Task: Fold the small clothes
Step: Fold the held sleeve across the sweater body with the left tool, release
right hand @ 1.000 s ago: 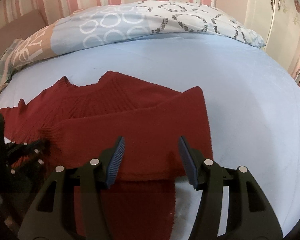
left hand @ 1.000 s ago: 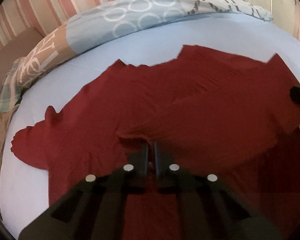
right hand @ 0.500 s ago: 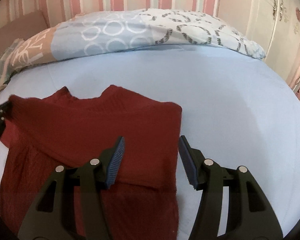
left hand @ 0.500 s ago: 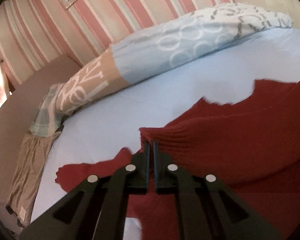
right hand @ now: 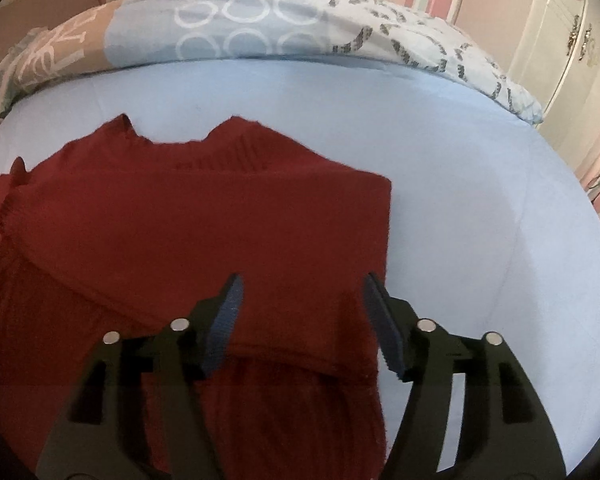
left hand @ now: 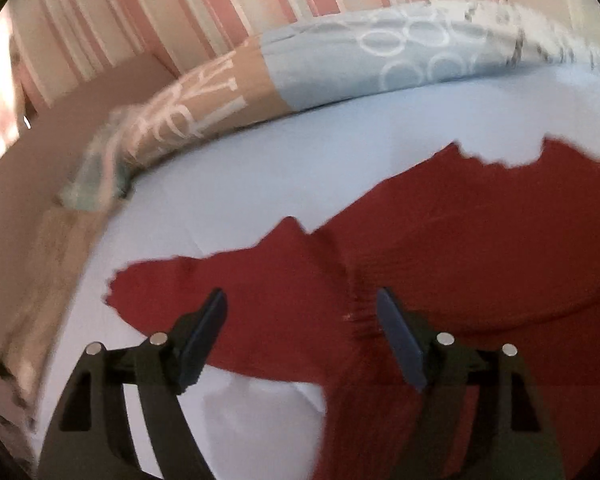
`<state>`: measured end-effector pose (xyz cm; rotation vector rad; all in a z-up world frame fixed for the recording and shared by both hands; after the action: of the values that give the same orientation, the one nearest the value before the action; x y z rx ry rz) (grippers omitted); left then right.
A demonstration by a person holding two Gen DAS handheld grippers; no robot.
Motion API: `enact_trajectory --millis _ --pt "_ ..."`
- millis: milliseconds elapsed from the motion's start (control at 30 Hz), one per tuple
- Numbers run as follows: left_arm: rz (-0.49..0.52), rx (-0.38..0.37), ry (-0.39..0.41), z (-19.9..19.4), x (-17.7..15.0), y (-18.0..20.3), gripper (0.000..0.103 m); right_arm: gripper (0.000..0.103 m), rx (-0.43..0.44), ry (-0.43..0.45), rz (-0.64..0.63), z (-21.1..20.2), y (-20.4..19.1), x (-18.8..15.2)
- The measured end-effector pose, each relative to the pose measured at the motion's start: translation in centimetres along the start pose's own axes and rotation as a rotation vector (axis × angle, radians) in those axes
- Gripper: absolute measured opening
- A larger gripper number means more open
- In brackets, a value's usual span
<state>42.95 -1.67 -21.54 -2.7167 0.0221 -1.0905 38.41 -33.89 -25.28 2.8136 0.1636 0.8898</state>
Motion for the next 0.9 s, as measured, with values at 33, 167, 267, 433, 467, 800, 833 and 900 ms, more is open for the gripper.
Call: enact_trajectory --millis 33,167,267,433,467,800,833,900 --pt "-0.007 -0.036 -0.019 0.3 -0.1 0.7 0.078 0.064 0.000 -0.009 -0.002 0.2 -0.2 -0.1" --pt "0.037 -0.076 -0.105 3.0 -1.9 3.7 0.079 0.065 -0.015 -0.047 -0.007 1.4 -0.5 -1.1" --pt "0.012 -0.097 -0.123 4.1 -2.5 4.1 0.085 0.068 -0.022 -0.049 -0.006 1.9 -0.4 -1.4" --pt "-0.044 -0.128 -0.132 4.2 -2.3 2.8 0.097 0.069 0.000 -0.012 0.000 0.5 -1.1 0.0" --pt "-0.056 -0.129 -0.126 3.9 -2.1 2.2 0.097 0.069 0.015 0.012 0.011 -0.2 -1.4 0.6" --pt "-0.064 -0.091 -0.113 2.4 -2.3 -5.1 0.099 0.075 0.085 0.141 -0.011 -4.8 -7.5 6.0" --pt "-0.073 -0.065 -0.100 2.2 -2.3 -6.3 0.100 0.075 0.091 0.144 -0.017 -5.0 -8.1 6.2" --pt "-0.080 -0.018 -0.066 1.9 -2.3 -8.7 0.101 0.075 0.102 0.153 -0.023 -5.4 -9.1 6.5"
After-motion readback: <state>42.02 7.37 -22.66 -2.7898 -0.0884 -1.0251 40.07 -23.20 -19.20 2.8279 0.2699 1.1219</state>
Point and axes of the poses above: each gripper's, at about its wrist camera, not at the fingertips, and z roughly the way its jaws point, y to its right, x to its top, the point moved 10 cm from there along z, roughly the way its jaws point, and after that the axes turned 10 degrees about -z, right-handed, at the moved point
